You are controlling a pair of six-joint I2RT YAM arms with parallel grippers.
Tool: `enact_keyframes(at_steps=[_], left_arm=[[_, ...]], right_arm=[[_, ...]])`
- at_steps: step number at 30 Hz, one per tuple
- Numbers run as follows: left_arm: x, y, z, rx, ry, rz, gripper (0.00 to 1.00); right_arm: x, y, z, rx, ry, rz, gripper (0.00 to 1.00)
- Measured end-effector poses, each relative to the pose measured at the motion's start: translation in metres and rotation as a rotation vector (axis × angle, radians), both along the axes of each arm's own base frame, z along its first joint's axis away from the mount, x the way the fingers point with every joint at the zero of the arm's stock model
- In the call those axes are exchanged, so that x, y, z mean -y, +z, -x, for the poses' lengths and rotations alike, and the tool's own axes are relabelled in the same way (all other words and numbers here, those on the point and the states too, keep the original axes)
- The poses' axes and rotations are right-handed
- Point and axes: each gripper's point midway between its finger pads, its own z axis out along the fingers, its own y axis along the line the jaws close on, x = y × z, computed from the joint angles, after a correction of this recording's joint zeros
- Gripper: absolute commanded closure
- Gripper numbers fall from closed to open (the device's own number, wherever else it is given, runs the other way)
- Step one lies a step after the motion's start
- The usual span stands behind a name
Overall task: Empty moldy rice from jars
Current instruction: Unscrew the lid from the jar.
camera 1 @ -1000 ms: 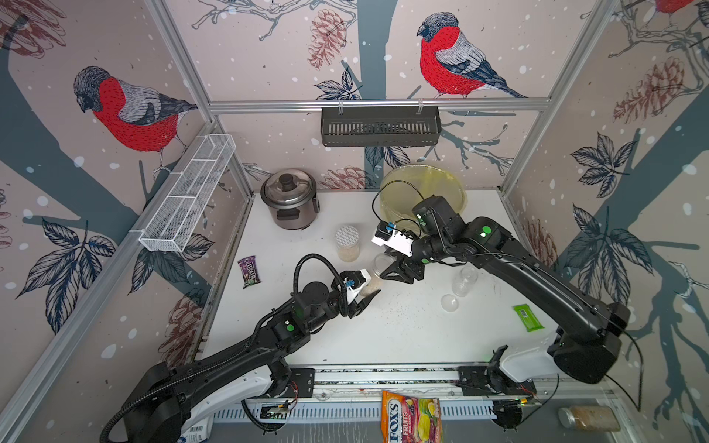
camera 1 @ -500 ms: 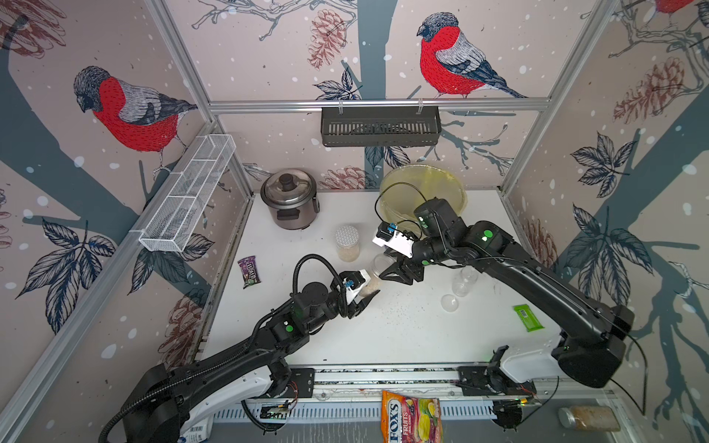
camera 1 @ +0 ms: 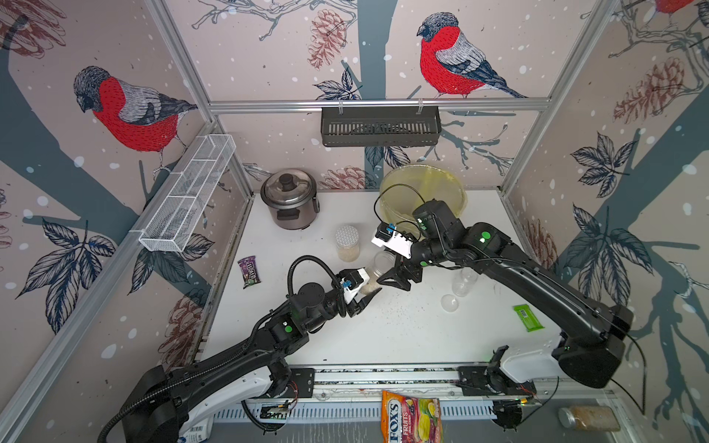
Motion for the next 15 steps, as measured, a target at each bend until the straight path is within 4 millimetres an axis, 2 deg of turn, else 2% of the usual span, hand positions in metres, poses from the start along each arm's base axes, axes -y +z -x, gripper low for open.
enact_keyframes(at_steps=[8, 15], left_arm=[[-0.001, -0.001, -0.001, 0.003, 0.009, 0.003, 1.0], [-0.003, -0.004, -0.006, 0.001, 0.038, -0.005, 1.0]], right_arm=[[0.009, 0.015, -0.008, 0.035, -0.079, -0.023, 0.0], [0.033, 0.036, -0.017, 0.08, -0.263, -0.106, 0.0]])
